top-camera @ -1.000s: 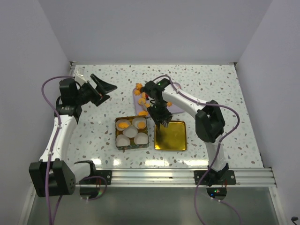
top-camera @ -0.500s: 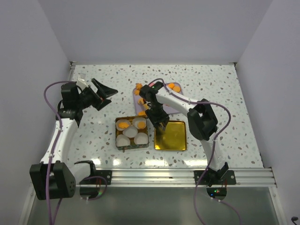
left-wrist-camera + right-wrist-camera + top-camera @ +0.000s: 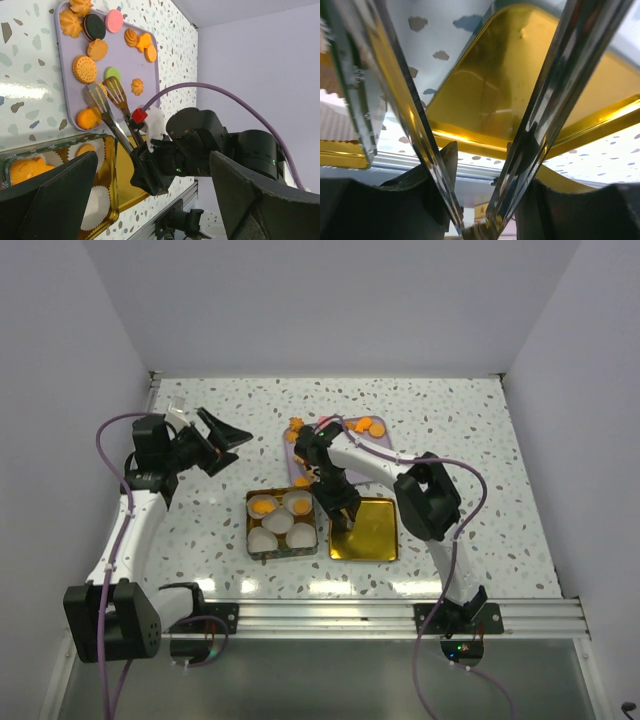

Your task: Pack the cookies

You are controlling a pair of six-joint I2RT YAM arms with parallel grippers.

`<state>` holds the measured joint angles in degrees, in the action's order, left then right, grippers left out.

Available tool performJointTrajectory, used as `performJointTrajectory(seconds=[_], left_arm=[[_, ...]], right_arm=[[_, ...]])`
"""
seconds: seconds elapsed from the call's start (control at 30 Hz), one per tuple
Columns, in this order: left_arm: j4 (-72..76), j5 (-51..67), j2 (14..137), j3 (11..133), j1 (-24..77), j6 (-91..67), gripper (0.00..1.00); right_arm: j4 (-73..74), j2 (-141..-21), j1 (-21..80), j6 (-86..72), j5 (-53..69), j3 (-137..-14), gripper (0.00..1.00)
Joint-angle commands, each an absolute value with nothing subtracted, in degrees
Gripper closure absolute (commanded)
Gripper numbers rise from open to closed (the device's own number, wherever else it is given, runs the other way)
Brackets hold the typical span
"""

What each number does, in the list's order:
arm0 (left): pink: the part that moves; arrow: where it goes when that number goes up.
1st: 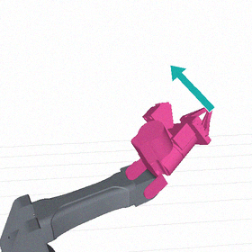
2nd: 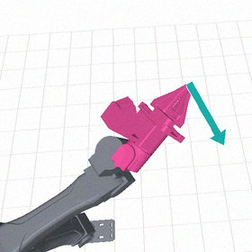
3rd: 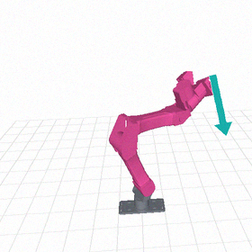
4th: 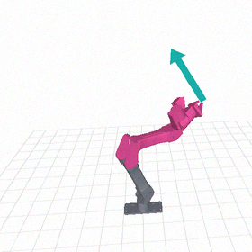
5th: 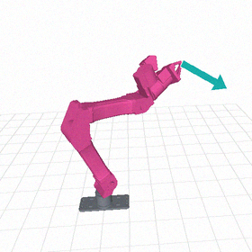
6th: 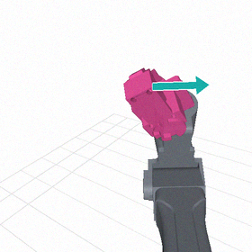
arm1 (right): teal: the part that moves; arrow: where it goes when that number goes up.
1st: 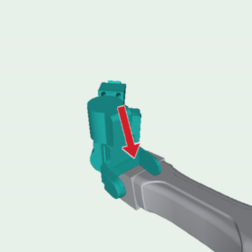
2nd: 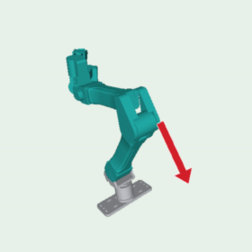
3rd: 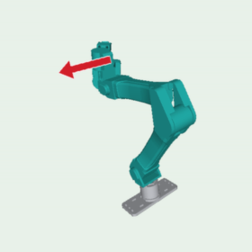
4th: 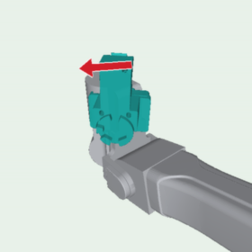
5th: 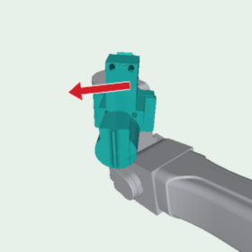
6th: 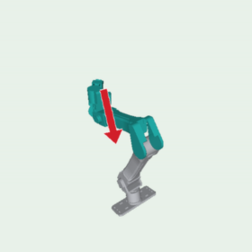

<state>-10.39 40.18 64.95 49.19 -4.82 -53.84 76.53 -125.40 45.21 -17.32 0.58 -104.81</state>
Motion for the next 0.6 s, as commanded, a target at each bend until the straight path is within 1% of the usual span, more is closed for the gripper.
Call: performJointTrajectory(seconds=[0.0,0.17,0.2,0.43,0.57], left_arm=[[-9.7,41.3,65.0,51.8,-4.7,-52.3,0.00],[-9.7,41.2,65.0,51.6,-4.6,-52.3,0.00],[-9.7,41.2,65.0,51.5,-4.7,-52.4,0.00],[-9.1,41.3,64.6,51.2,-4.6,-53.0,0.00],[-9.2,41.0,64.3,51.2,-4.7,-53.0,0.00]], right_arm=[[91.0,-122.2,46.1,-18.2,-0.3,-103.0,0.53],[91.0,-120.0,46.0,-18.5,-0.2,-101.2,0.54],[91.0,-120.1,46.1,-18.4,-0.2,-101.2,0.56],[91.0,-122.5,45.9,-17.8,-0.4,-106.3,0.60],[91.0,-123.1,46.0,-17.8,-0.4,-106.7,0.64]])
